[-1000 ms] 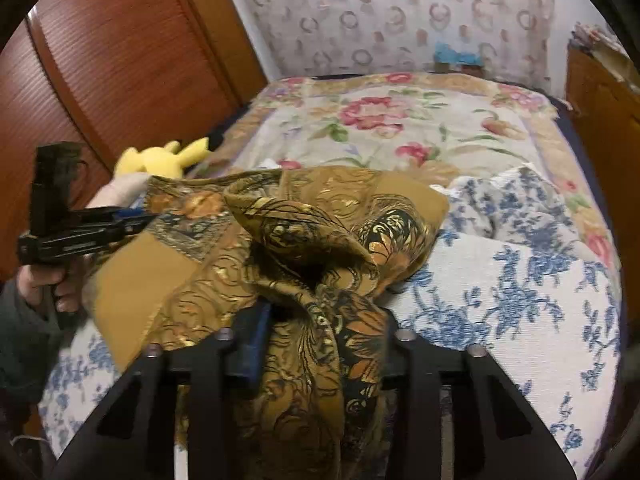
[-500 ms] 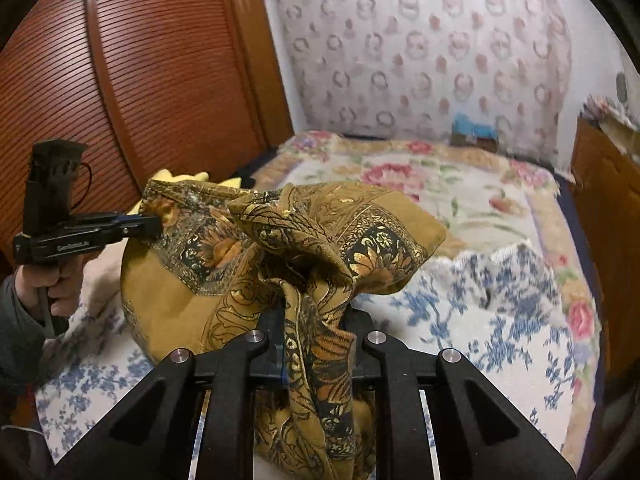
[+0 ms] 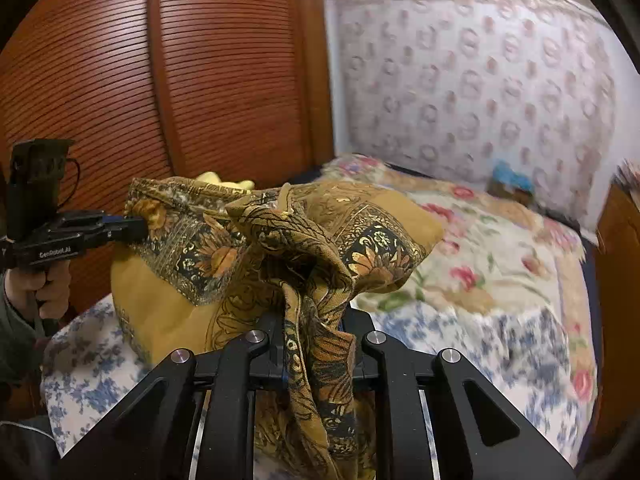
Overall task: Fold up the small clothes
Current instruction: 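Lift the folded gold cloth with both grippers and carry it toward the yellow plush toy, then lower the folded gold cloth beside the yellow plush toy and open both grippers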
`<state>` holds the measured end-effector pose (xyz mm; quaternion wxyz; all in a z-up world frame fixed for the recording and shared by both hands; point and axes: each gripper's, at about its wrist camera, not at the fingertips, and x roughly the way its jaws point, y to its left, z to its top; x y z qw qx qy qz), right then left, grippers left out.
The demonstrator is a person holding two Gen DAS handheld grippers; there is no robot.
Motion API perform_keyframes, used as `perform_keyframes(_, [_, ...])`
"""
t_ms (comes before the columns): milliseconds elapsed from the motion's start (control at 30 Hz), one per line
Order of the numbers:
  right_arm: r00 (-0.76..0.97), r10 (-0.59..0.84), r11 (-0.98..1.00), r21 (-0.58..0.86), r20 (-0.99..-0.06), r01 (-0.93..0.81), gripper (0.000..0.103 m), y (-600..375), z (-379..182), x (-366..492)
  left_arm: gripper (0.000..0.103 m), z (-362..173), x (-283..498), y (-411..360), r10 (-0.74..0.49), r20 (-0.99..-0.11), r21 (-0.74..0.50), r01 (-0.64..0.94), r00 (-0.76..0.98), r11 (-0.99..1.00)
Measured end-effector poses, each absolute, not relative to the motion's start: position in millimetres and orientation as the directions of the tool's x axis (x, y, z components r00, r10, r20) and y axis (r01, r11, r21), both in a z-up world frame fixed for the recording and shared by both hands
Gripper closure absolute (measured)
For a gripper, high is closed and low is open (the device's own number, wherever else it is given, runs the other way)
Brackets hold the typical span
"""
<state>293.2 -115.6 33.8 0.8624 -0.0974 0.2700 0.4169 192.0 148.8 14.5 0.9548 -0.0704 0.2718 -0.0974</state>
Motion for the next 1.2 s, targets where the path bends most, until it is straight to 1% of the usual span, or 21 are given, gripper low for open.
perform_keyframes(100, [0.474,0.683,0.577,0.012,-0.557,-0.817,0.089,-78.9,44.3,294.7,0.097,10.6,173.4,174.6,-0.183,-0.495,-0.198,0.095,0.850,0.976])
perform_keyframes(233, [0.407,0.698,0.496,-0.013,-0.589,-0.868,0.089,-22.8,53.4,300.7,0.097,-4.3,152.8,204.5,-0.137,-0.505,-0.217,0.028,0.852,0.976])
perform_keyframes(400, [0.351,0.703,0.402,-0.063,-0.618,-0.914,0.089,45.8,57.6,299.9,0.097,-25.5,122.6,234.6,-0.106,-0.507,-0.264,-0.036,0.855,0.964])
perform_keyframes(567, [0.308,0.675,0.324,-0.106,-0.670,-0.940,0.089,116.7,45.4,304.0,0.097,-50.6,112.0,248.1,-0.080,-0.549,-0.275,-0.090,0.832,0.957])
perform_keyframes(833, [0.296,0.662,0.309,-0.109,-0.689,-0.945,0.088,189.4,17.2,310.0,0.097,-70.8,93.7,254.8,-0.038,-0.586,-0.261,-0.144,0.809,0.955])
perform_keyframes(867, [0.304,0.652,0.324,-0.107,-0.694,-0.940,0.086,194.3,13.2,311.6,0.096,-74.4,93.6,257.0,-0.031,-0.593,-0.259,-0.154,0.804,0.954])
perform_keyframes(933, [0.337,0.634,0.368,-0.111,-0.696,-0.923,0.075,196.3,8.8,314.6,0.096,-79.3,93.0,259.8,-0.020,-0.609,-0.256,-0.173,0.793,0.951])
perform_keyframes(1000, [0.381,0.622,0.424,-0.114,-0.684,-0.898,0.052,192.8,8.8,321.1,0.094,-82.1,92.9,262.7,-0.022,-0.616,-0.261,-0.178,0.788,0.949])
perform_keyframes(1067, [0.422,0.621,0.470,-0.118,-0.661,-0.875,0.041,186.1,13.1,324.7,0.092,-82.2,92.2,263.8,-0.019,-0.618,-0.260,-0.182,0.786,0.949])
perform_keyframes(1133, [0.447,0.626,0.499,-0.113,-0.639,-0.859,0.039,176.8,17.5,326.7,0.090,-81.7,91.5,264.8,-0.006,-0.619,-0.247,-0.188,0.785,0.951])
perform_keyframes(1200, [0.463,0.632,0.526,-0.094,-0.622,-0.845,0.038,163.5,21.0,328.4,0.085,-79.7,89.6,264.9,0.006,-0.617,-0.239,-0.194,0.787,0.951])
